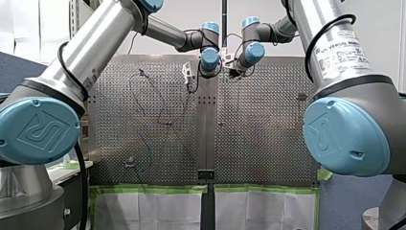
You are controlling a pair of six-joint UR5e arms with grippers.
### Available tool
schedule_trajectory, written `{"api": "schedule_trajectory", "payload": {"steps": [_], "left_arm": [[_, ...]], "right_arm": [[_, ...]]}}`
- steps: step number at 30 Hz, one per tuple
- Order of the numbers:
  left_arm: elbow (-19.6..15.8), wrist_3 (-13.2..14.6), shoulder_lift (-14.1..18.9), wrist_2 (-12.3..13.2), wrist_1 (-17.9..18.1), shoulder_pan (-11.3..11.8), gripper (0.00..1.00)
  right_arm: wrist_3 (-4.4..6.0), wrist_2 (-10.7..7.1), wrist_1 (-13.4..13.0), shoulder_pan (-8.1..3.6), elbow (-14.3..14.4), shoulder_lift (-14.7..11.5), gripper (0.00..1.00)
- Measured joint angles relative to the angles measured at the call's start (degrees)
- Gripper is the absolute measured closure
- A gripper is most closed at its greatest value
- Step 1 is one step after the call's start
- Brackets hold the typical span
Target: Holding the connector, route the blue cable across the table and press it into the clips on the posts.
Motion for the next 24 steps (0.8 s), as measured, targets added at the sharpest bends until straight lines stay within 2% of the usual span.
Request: {"api": "schedule_trajectory", "payload": {"steps": [12, 17, 24], "left_arm": [[-0.03, -1.94, 0.02, -0.35, -2.55, -0.22, 1.0], [-0.76, -2.63, 0.17, -2.02, -4.38, -0.72, 1.0], [-3.68, -2.68, 2.51, -4.01, -2.83, -1.15, 1.0]], "right_arm": [[0.0, 0.0, 0.07, 0.03, 0.03, -0.02, 1.0], [0.0, -0.01, 0.12, 0.26, 0.68, -0.07, 1.0], [0.0, -0.01, 0.08, 1.05, 2.54, -0.62, 1.0]]}}
